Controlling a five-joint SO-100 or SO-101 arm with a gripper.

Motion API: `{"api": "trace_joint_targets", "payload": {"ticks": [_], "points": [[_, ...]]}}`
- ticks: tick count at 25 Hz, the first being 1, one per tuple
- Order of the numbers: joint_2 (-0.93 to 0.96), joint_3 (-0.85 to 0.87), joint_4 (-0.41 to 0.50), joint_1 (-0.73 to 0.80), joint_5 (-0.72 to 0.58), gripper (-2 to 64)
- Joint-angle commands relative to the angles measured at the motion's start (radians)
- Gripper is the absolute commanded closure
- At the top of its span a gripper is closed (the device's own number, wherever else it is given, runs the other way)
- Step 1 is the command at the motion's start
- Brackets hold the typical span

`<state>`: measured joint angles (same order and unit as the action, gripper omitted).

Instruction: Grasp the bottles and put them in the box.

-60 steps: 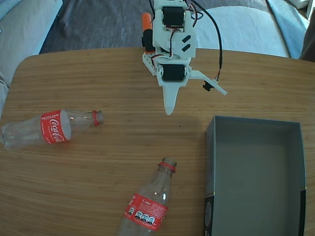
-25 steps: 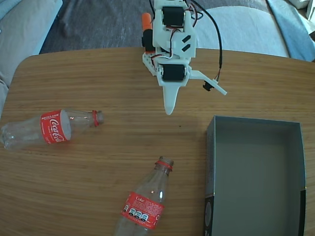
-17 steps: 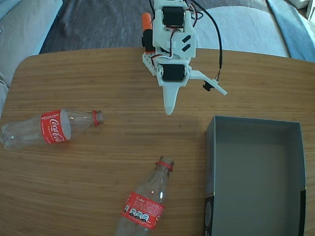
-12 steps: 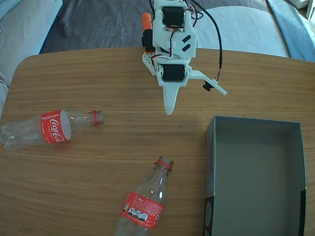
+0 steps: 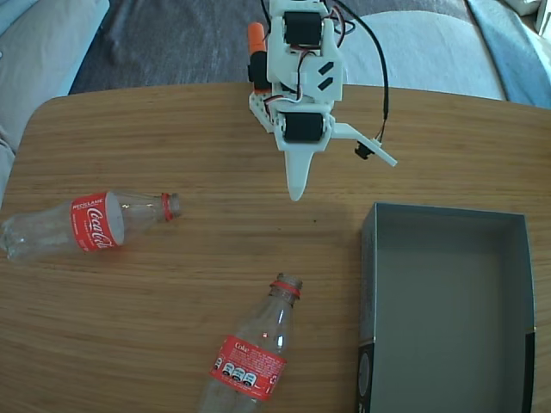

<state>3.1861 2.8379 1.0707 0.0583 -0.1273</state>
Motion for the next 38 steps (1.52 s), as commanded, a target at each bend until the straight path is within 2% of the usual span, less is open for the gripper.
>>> {"api": "trace_joint_targets", "payload": {"ticks": [1, 6, 15, 21, 26, 33, 38], "points": [[0.008, -0.015, 0.002, 0.003, 0.002, 61.2], [0.006, -0.025, -0.012, 0.003, 0.008, 61.0], [-0.034, -0.156, 0.002, 0.002, 0.000, 61.0], [-0.287, -0.276, -0.009, 0.002, 0.000, 61.0], [-0.506, -0.446, -0.011, 0.002, -0.003, 60.9], [-0.773, -0.692, 0.002, 0.000, -0.152, 60.9], [-0.913, -0.815, 0.003, -0.002, -0.333, 60.9]]}}
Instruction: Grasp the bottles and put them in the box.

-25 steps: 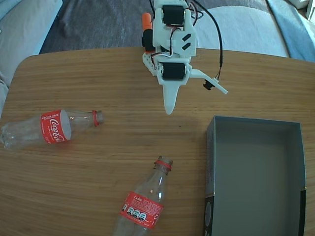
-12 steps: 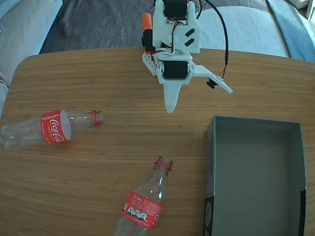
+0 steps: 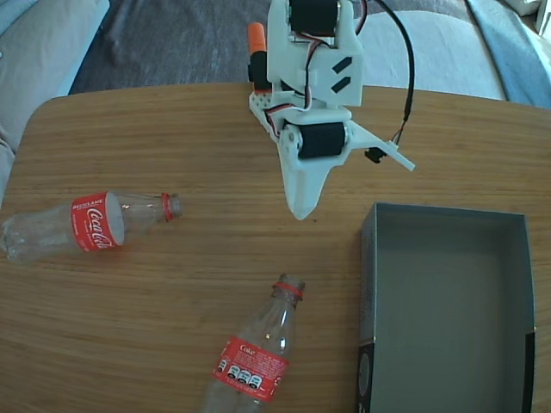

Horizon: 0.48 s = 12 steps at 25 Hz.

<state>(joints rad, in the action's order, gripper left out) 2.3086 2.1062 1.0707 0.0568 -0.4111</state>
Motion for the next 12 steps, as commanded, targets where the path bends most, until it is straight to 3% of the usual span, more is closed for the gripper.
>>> {"api": "trace_joint_targets", "payload": {"ticks": [1, 5, 12], "points": [[-0.052, -0.097, 0.005, 0.000, -0.087, 60.9], [-0.094, -0.144, 0.021, -0.005, -0.224, 60.9], [-0.158, -0.225, 0.187, -0.006, -0.531, 60.9]]}}
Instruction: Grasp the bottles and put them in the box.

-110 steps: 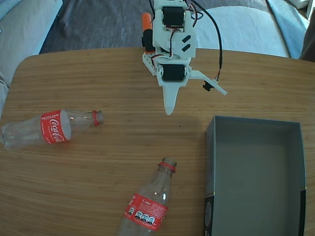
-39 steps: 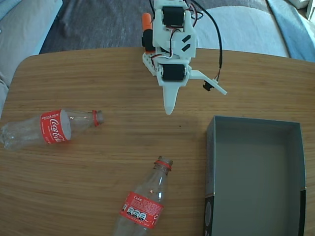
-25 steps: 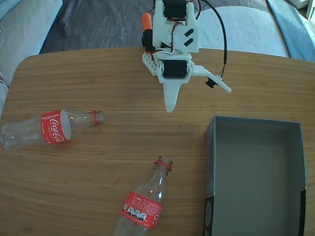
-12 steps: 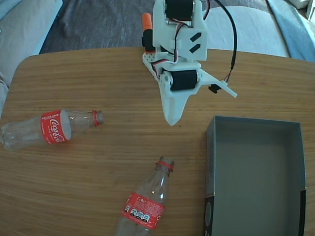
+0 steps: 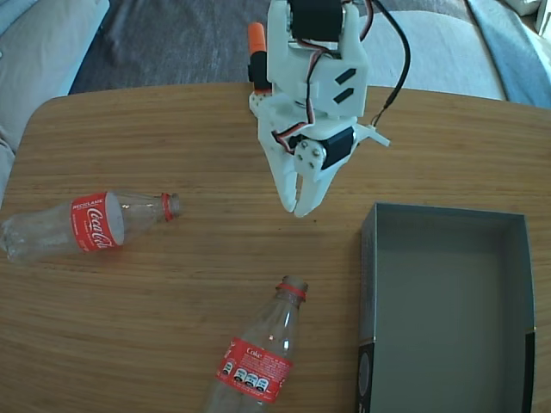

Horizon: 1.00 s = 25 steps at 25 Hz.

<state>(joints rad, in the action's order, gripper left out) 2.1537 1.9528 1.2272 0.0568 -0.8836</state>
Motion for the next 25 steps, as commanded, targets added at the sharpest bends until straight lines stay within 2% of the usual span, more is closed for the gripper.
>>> {"api": "trace_joint_targets", "payload": {"ticks": [1, 3, 13, 18, 25], "points": [[-0.012, -0.084, 0.052, -0.006, -0.092, 60.9], [-0.034, -0.109, 0.072, -0.003, -0.130, 60.9], [-0.175, -0.252, 0.058, 0.005, -0.146, 60.9], [-0.218, -0.262, 0.058, 0.005, -0.324, 60.9], [-0.222, -0.252, 0.057, 0.005, -0.505, 60.9]]}}
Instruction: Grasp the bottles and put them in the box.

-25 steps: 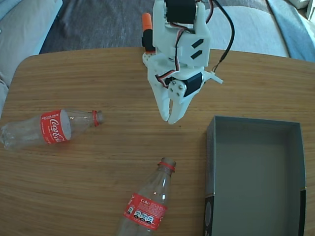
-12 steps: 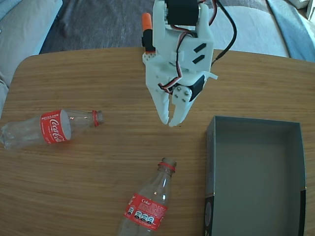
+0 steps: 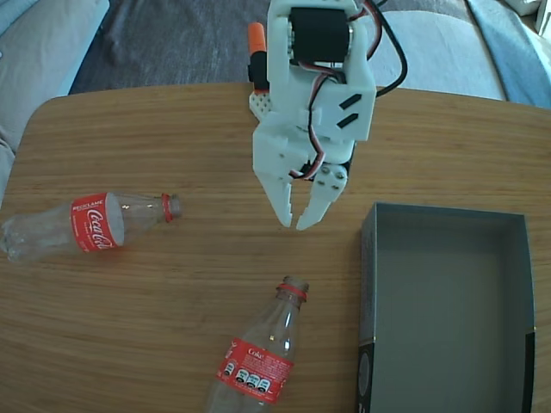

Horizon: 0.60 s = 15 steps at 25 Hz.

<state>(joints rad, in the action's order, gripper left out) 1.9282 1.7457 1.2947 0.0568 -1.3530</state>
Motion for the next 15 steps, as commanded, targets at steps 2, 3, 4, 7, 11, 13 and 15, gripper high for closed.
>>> {"api": "trace_joint_targets", "payload": {"ticks": [2, 3, 4, 7, 11, 13, 15], "points": [[-0.003, -0.043, -0.012, 0.002, -0.072, 60.9], [-0.017, -0.052, -0.012, -0.002, -0.078, 60.9], [-0.035, -0.061, -0.012, -0.005, -0.080, 60.7], [-0.094, -0.106, -0.011, -0.005, -0.074, 50.6], [-0.150, -0.146, -0.011, -0.005, -0.064, 35.4], [-0.169, -0.156, -0.011, -0.005, -0.064, 32.5], [-0.186, -0.160, -0.011, -0.006, -0.071, 31.4]]}}
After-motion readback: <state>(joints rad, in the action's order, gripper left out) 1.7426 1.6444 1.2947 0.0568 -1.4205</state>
